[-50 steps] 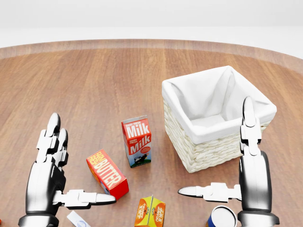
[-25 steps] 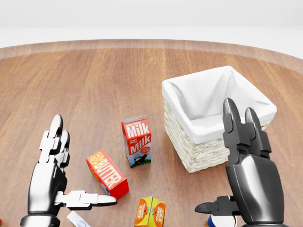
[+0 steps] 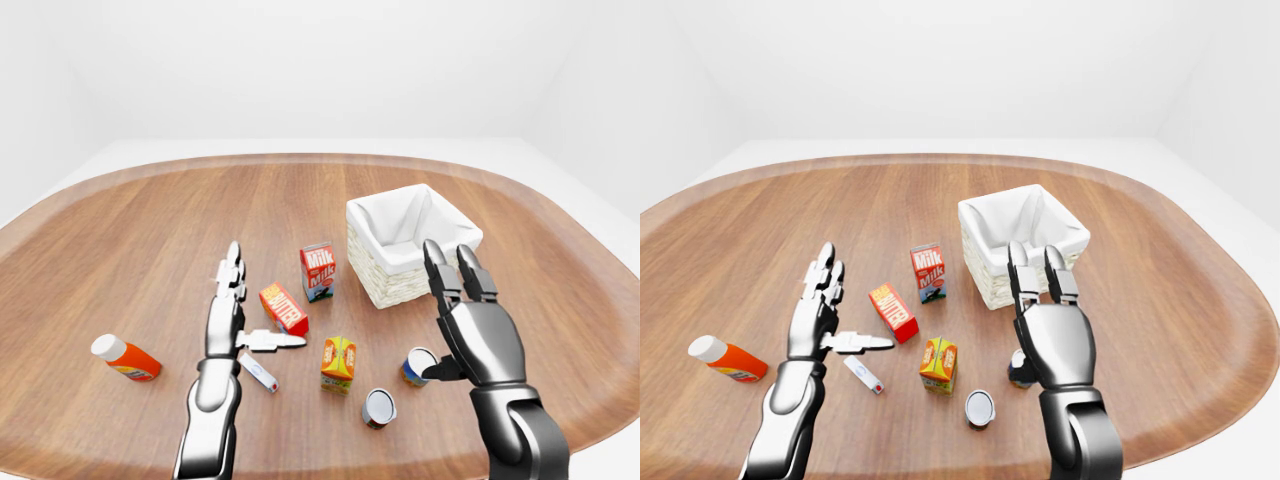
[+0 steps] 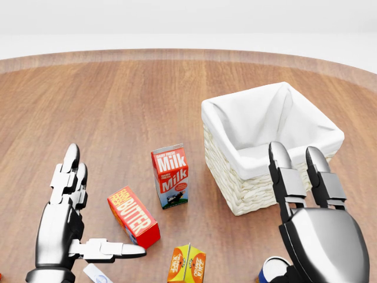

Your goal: Pick up the alphabet soup and the tomato sauce, and put them in the basket.

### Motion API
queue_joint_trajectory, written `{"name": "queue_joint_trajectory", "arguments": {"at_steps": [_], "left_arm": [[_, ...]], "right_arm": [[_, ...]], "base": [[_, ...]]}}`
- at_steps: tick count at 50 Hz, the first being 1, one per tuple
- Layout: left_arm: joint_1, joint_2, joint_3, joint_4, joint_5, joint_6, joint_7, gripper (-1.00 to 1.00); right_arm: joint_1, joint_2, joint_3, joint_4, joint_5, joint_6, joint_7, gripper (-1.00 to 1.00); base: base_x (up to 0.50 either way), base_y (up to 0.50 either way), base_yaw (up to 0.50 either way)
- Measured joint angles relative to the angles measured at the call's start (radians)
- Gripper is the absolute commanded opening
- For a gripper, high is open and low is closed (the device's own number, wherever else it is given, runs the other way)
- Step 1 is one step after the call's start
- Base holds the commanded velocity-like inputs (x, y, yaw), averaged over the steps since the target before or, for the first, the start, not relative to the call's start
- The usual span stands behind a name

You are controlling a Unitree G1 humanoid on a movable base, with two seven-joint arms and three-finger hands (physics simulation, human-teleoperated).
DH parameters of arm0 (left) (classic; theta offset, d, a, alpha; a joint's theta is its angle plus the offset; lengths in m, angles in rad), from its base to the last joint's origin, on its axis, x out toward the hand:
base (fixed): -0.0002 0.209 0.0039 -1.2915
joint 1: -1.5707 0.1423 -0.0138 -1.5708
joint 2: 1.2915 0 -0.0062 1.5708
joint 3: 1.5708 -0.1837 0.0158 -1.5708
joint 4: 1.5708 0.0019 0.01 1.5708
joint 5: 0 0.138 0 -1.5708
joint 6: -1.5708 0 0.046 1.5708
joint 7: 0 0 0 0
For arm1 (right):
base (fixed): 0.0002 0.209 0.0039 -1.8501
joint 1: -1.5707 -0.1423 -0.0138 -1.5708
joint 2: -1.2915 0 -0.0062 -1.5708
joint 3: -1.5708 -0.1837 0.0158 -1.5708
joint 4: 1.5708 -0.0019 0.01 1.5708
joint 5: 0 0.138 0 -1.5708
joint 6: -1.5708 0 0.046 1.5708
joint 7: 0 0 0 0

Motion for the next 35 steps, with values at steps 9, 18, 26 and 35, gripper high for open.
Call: {"name": "queue_joint_trajectory", "arguments": {"at_steps": [9, 18, 26, 35], "left_arm": [[0.0, 0.0, -0.001, 0.002, 0.003, 0.0, -0.001, 1.0], [0.001, 0.0, -0.002, 0.001, 0.005, 0.0, -0.002, 1.0], [0.003, 0.0, -0.004, 0.001, 0.008, 0.0, -0.001, 1.0], [0.002, 0.0, -0.004, 0.006, 0.009, 0.0, -0.001, 1.0]], "right_arm": [[0.017, 0.002, -0.02, 0.016, -0.033, -0.016, 0.023, 1.0], [0.022, 0.004, -0.055, 0.044, -0.053, -0.026, 0.025, 1.0], [0.028, 0.007, -0.072, 0.077, -0.079, -0.033, 0.018, 1.0], [0.029, 0.001, -0.074, 0.137, -0.106, -0.03, -0.004, 1.0]], "base": [[0.0, 0.0, 0.0], [0.0, 0.0, 0.0], [0.0, 0.0, 0.0], [0.0, 0.0, 0.0]]}}
